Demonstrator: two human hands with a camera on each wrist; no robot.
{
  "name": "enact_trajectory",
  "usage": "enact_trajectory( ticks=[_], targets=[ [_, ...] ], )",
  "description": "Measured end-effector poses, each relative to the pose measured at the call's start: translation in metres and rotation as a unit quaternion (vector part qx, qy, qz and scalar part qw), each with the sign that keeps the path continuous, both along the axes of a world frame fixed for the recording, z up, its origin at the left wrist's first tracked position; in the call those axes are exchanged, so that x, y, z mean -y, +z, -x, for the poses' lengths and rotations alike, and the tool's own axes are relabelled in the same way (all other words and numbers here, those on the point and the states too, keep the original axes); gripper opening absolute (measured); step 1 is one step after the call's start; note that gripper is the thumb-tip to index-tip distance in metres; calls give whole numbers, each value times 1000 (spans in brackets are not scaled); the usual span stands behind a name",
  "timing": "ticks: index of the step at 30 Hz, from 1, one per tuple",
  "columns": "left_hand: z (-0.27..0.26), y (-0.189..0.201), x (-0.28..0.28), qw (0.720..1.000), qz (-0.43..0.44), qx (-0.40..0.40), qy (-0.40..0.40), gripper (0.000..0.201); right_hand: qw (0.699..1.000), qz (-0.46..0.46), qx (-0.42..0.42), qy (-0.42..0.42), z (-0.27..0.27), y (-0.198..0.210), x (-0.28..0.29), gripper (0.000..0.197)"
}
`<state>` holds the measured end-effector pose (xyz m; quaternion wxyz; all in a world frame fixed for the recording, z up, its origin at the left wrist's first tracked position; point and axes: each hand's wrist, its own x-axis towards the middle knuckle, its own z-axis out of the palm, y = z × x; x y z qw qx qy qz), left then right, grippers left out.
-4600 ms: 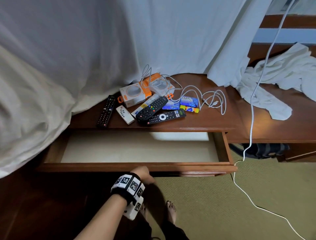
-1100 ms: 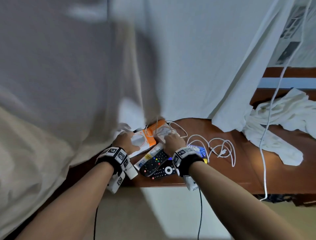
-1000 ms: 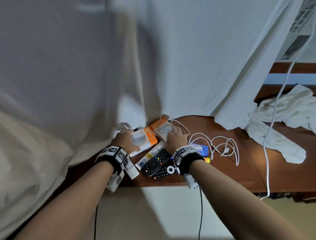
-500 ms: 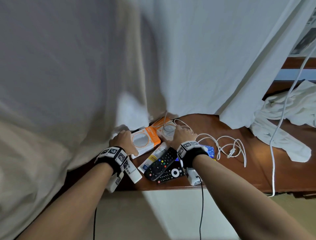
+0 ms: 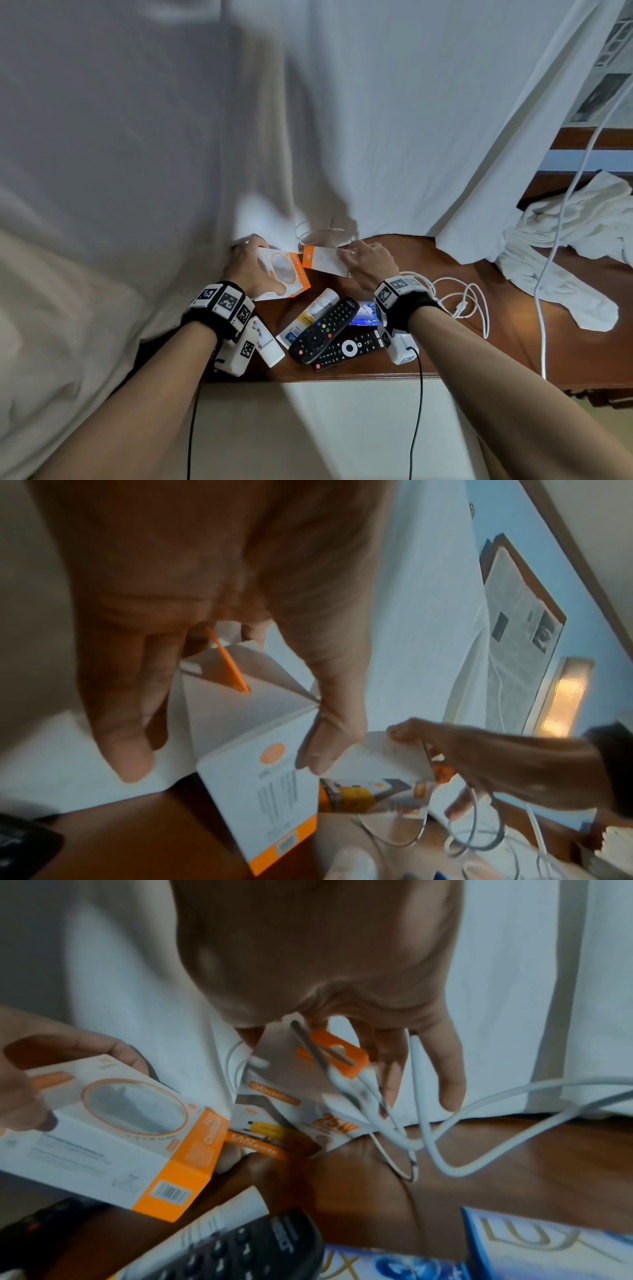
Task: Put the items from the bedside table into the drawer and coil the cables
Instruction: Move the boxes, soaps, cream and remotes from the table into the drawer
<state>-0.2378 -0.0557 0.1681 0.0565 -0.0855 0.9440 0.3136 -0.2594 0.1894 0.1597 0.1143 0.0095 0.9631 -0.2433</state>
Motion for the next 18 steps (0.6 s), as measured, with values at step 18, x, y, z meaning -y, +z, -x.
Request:
enact_trajectory(
  ticks=[18],
  targets=[
    [-30, 10, -12, 999, -11, 30, 17, 87, 995, -7, 71, 73, -40, 1, -6, 81]
  ],
)
